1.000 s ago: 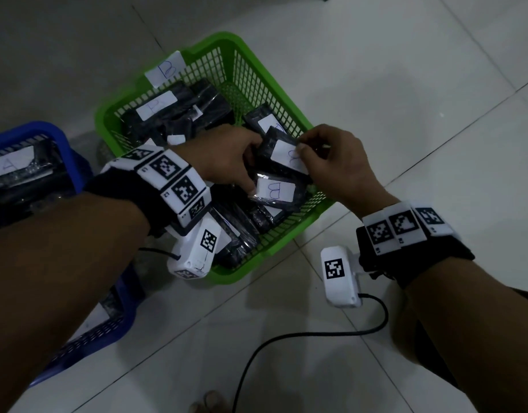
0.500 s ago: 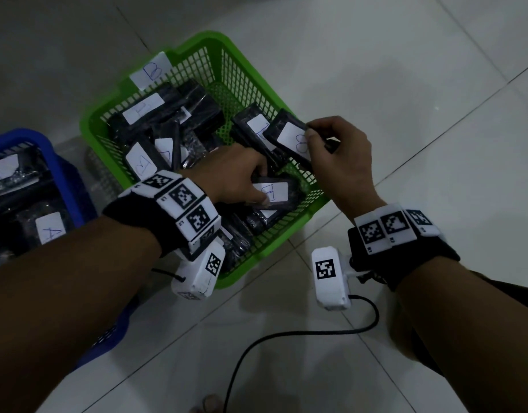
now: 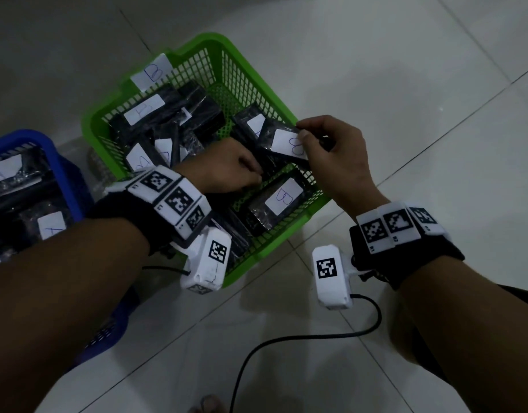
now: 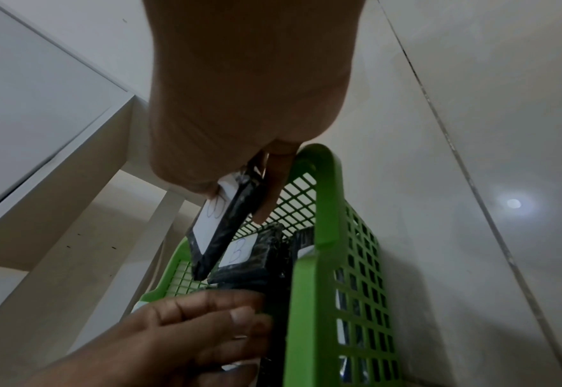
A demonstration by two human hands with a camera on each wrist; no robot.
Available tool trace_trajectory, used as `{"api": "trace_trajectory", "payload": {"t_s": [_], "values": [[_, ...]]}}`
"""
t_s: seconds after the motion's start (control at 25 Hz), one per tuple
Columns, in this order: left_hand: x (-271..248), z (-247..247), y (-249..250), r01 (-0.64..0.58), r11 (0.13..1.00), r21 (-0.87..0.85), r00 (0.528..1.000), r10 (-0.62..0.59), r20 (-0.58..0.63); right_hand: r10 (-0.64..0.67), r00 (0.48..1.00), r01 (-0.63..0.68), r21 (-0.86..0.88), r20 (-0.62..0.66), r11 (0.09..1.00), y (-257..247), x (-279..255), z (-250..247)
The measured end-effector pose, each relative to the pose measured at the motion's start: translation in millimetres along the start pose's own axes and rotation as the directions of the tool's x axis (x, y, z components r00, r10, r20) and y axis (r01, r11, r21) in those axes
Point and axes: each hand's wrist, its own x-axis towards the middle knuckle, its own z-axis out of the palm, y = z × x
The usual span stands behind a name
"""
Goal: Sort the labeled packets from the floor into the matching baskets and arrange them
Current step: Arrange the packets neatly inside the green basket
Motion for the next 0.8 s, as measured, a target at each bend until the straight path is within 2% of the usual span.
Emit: {"api": "trace_trajectory", "payload": {"t_s": [0.04, 0.12, 0.2, 0.28, 0.36, 0.48, 0.56, 0.64, 0.72, 0.8], "values": [[-2.8, -5.6, 3.1, 0.071, 0.982, -0.174, 0.997, -0.076, -0.021, 0.005, 1.0, -0.005, -0.008, 0.026, 1.0, -0.7, 0.4, -0.6], [-8.0, -16.0, 10.3, 0.136, 0.864, -0.486, 0.984, -0.175, -0.036, -0.004, 0.994, 0.011, -0.066, 0.11, 0.998, -3.5, 1.9, -2.1], [-13.3, -22.4, 14.5, 0.127, 0.789, -0.601, 0.986, -0.165, -0.007, -0.022, 0.977, 0.053, -0.14, 0.214, 0.989, -8.3, 2.2, -3.3], [-18.0, -20.6, 14.5, 0.082, 0.85, -0.521, 0.996, -0.093, 0.004, -0.021, 0.959, 0.077, -0.188, 0.284, 0.979, -11.0, 3.6, -3.2], [-21.5, -15.6, 11.3, 0.072, 0.901, -0.427, 0.997, -0.07, 0.019, -0.028, 0.954, 0.099, -0.223, 0.299, 0.97, -11.2, 5.0, -1.6], [-23.6, -8.6, 6.1, 0.128, 0.922, -0.366, 0.991, -0.104, 0.084, -0.099, 0.963, 0.162, -0.245, 0.252, 0.956, -11.0, 6.9, 2.4], [-23.6, -6.7, 1.8, 0.145, 0.956, -0.254, 0.985, -0.115, 0.129, -0.138, 0.968, 0.187, -0.231, 0.211, 0.955, -14.0, 9.5, 6.0], [-24.1, -4.1, -0.7, 0.098, 0.989, -0.108, 0.987, -0.082, 0.142, -0.164, 0.965, 0.21, -0.227, 0.204, 0.951, -16.9, 15.0, 8.7], [-23.3, -4.5, -2.1, -0.001, 0.993, 0.118, 0.994, -0.013, 0.111, -0.172, 0.955, 0.23, -0.236, 0.241, 0.944, -19.7, 23.1, 11.1], [-23.0, -5.8, 1.3, -0.061, 0.977, 0.202, 0.995, 0.045, 0.085, -0.19, 0.937, 0.264, -0.235, 0.294, 0.935, -21.8, 32.1, 14.8]]}}
